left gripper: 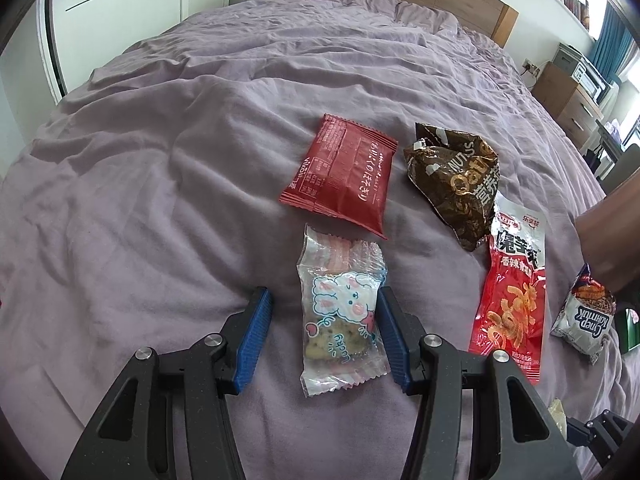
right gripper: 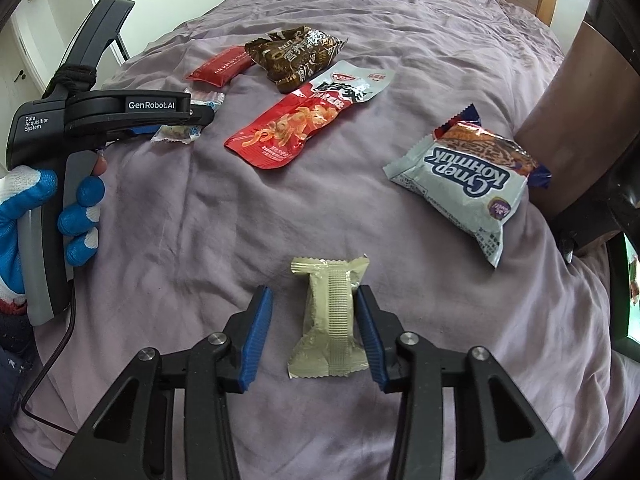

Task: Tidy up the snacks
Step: 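Grasp the white cookie pack with left tool while right tool grasps beige cake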

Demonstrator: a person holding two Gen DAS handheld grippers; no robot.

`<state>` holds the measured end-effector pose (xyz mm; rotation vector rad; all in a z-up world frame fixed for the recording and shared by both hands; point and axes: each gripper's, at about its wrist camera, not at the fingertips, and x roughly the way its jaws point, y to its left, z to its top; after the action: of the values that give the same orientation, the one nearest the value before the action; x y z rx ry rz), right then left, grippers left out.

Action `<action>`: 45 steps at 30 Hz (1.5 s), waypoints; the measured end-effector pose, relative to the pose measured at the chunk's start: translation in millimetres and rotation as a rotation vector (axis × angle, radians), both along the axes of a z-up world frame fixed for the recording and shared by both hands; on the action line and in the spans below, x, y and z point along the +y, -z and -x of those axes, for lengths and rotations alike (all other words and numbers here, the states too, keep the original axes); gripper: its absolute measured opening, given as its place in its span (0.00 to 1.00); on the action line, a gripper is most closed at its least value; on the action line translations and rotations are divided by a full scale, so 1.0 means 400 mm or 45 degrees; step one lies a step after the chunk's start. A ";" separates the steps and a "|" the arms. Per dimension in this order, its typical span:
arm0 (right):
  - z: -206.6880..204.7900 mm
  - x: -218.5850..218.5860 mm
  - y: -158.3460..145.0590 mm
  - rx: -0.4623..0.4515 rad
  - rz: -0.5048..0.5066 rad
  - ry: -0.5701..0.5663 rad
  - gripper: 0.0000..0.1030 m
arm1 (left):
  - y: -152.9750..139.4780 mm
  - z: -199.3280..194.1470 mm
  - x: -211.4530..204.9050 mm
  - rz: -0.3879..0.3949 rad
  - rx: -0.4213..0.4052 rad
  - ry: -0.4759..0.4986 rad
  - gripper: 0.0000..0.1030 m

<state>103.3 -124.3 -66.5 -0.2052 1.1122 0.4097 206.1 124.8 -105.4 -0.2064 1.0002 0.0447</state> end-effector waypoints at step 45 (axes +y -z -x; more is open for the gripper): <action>-0.038 0.023 0.013 0.151 0.139 0.089 0.84 | 0.011 0.002 -0.032 -0.114 0.012 0.069 0.55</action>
<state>118.4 -115.2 -71.7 -0.2401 1.2564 0.3019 205.4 111.8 -109.9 -0.0973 1.0101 0.0409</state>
